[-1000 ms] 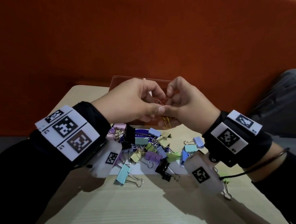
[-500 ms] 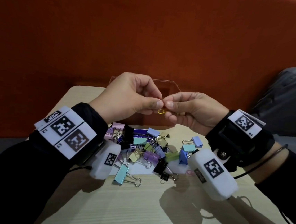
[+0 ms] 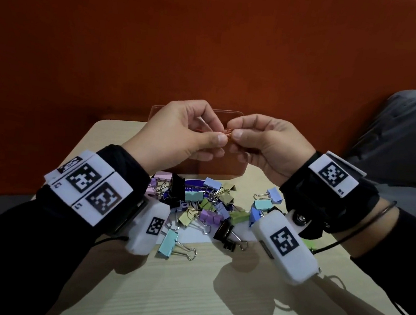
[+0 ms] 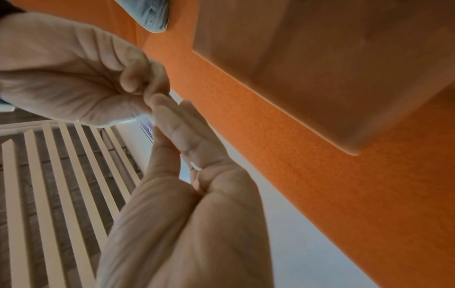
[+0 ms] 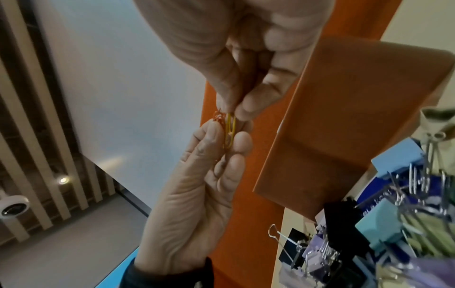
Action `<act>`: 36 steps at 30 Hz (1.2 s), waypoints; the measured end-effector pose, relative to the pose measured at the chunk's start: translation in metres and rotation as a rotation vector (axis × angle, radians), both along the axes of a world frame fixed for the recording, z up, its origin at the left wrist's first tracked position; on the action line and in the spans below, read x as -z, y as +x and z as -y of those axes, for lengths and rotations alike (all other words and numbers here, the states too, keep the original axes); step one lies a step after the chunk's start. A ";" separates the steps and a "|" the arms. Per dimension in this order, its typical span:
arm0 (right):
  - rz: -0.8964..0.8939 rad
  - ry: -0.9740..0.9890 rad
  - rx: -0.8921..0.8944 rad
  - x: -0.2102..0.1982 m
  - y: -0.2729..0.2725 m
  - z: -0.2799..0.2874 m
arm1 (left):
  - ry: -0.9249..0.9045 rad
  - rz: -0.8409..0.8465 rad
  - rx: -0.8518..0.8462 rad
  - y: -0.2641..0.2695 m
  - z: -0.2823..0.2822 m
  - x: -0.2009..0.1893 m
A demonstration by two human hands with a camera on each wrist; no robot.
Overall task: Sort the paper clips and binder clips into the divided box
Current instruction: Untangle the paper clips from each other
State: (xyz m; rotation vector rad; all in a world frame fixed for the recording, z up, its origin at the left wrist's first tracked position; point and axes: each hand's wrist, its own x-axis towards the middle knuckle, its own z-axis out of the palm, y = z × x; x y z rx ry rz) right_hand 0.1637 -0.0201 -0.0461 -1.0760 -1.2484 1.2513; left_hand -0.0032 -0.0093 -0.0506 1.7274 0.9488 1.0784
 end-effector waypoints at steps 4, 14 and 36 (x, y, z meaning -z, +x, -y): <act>0.144 -0.033 -0.046 0.001 0.006 0.001 | 0.082 -0.078 -0.034 0.005 0.001 0.005; 1.067 0.014 -0.230 0.017 0.055 0.027 | 0.197 -0.131 -0.297 -0.012 -0.014 0.002; 1.851 0.279 -0.423 0.035 0.043 0.045 | 0.268 -0.687 -0.485 -0.038 -0.038 0.016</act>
